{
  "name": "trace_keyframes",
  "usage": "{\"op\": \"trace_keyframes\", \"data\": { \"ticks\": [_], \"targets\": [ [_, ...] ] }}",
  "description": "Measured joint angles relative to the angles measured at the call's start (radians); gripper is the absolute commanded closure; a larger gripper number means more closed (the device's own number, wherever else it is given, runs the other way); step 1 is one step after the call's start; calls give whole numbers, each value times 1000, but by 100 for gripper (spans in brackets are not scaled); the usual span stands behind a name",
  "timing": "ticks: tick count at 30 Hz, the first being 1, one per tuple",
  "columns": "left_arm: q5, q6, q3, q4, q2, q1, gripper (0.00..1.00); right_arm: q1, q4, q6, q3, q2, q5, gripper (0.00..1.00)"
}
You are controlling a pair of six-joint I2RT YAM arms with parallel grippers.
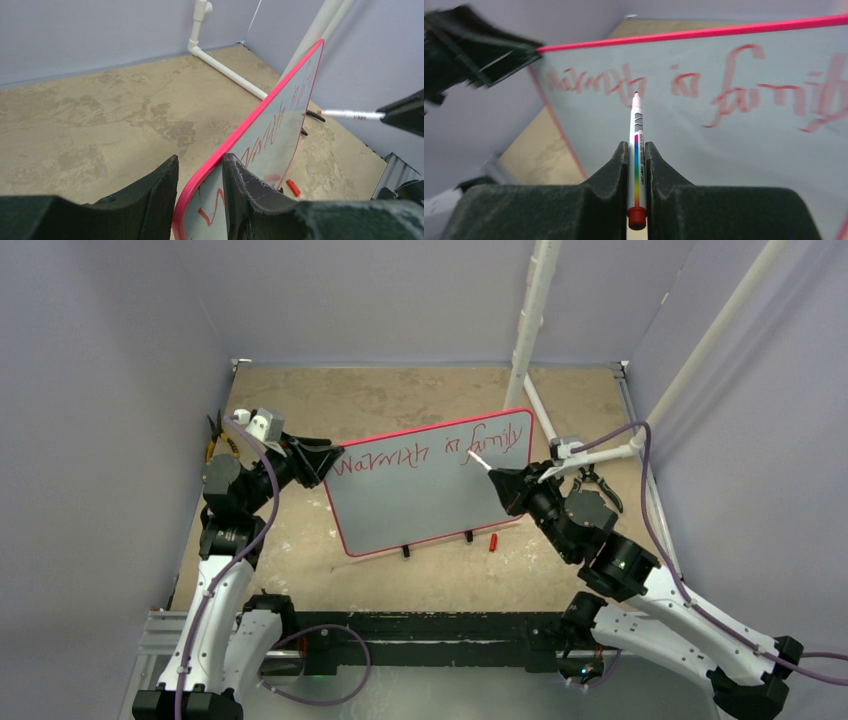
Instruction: Write a sentence on the whiteboard
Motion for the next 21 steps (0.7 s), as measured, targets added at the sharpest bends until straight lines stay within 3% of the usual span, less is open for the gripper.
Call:
{"op": "trace_keyframes", "data": {
  "ticks": [8, 14, 21],
  "targets": [
    [0, 0, 0, 0, 0, 0, 64, 283, 248, -58, -8, 274, -42, 100],
    [0, 0, -1, 0, 0, 0, 64, 330, 426, -72, -7, 488, -32, 100],
    [0, 0, -1, 0, 0, 0, 64, 343, 523, -91, 30, 595, 11, 100]
  ]
}}
